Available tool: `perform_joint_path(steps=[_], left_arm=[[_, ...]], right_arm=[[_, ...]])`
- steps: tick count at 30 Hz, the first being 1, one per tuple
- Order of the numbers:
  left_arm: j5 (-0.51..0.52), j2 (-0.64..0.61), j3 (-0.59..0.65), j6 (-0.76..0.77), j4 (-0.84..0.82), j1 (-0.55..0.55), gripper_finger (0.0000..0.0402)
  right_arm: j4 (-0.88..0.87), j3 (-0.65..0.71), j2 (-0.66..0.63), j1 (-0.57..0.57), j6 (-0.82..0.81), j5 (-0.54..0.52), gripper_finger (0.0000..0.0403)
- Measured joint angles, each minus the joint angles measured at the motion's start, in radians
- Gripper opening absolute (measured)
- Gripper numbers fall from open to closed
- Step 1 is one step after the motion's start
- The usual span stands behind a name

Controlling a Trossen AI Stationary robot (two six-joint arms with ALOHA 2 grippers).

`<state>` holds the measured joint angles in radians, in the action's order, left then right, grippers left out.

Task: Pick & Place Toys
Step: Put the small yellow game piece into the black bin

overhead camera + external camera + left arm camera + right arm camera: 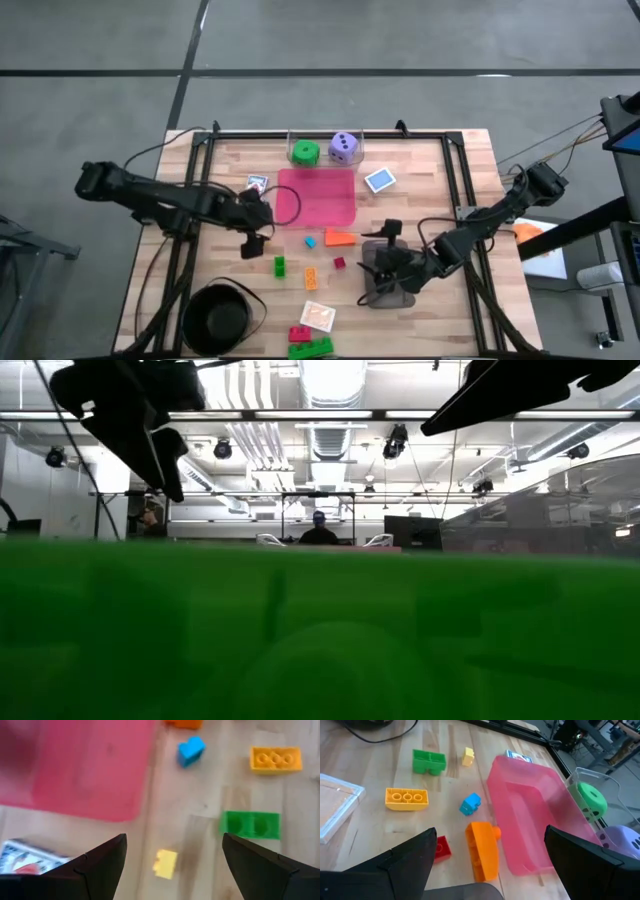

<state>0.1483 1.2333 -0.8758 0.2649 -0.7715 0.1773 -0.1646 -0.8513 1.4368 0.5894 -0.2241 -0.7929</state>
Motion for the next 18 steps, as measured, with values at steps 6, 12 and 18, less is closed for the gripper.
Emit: perform_joint_path(steps=[6,12,18], left_arm=[[-0.041,0.099,-0.019,0.022,-0.008,0.039,0.0334],[-0.057,0.167,0.002,0.04,-0.014,0.048,0.0334],[-0.071,0.226,0.026,0.04,-0.009,0.048,0.0334]], right_arm=[[-0.005,0.001,-0.012,0.023,0.0,0.0,0.0368],[-0.004,0.006,-0.06,0.064,-0.001,-0.03,0.0368],[-0.008,0.006,-0.081,0.109,-0.005,-0.071,0.0368]])
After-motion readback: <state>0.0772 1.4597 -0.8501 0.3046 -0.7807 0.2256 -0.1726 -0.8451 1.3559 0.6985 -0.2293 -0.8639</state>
